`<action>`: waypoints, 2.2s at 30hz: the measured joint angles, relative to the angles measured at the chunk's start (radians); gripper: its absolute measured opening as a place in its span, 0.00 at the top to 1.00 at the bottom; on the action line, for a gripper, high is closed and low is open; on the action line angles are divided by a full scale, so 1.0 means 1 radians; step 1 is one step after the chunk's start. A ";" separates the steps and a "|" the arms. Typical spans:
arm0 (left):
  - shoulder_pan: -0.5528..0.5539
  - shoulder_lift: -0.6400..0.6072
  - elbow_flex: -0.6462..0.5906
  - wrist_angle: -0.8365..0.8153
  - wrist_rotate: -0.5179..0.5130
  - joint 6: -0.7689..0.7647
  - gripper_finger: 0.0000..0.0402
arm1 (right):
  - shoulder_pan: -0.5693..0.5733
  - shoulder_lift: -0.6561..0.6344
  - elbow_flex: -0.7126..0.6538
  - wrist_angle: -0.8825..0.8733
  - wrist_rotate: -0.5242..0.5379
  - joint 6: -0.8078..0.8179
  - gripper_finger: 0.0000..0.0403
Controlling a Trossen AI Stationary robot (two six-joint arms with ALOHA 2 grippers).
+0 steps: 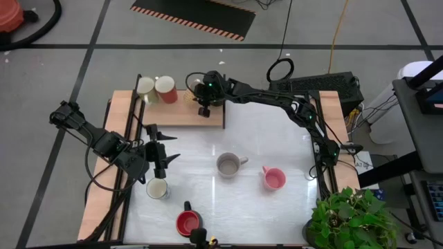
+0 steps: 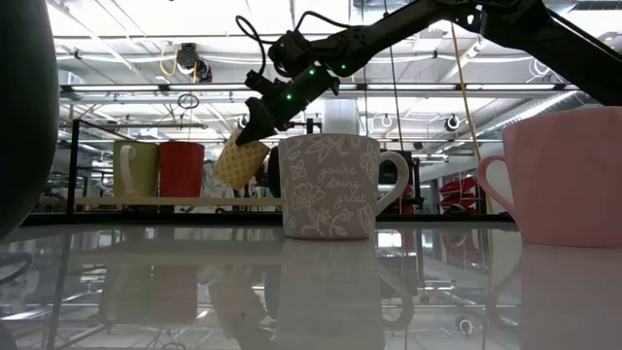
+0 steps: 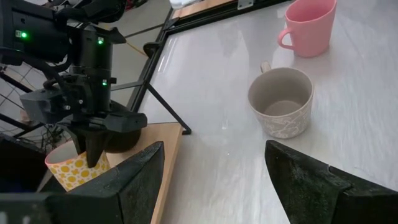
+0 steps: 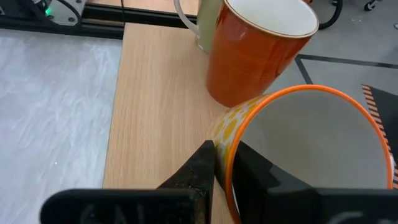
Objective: Place coffee mugs
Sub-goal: Put the yellow patterned mug on the shelf
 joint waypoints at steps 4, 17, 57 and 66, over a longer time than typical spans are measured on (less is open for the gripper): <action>0.000 0.000 0.000 0.000 0.000 -0.005 0.30 | 0.000 0.000 0.000 -0.001 0.000 -0.005 0.92; 0.000 0.000 0.000 0.000 0.001 -0.012 0.30 | 0.000 0.000 -0.001 0.007 0.062 -0.029 0.77; 0.000 0.000 0.000 -0.078 0.005 -0.078 0.30 | 0.147 -0.011 -0.002 0.054 0.029 -0.096 0.69; 0.000 0.000 0.000 -0.079 0.004 -0.089 0.30 | 0.182 -0.010 -0.111 0.104 0.025 -0.151 0.71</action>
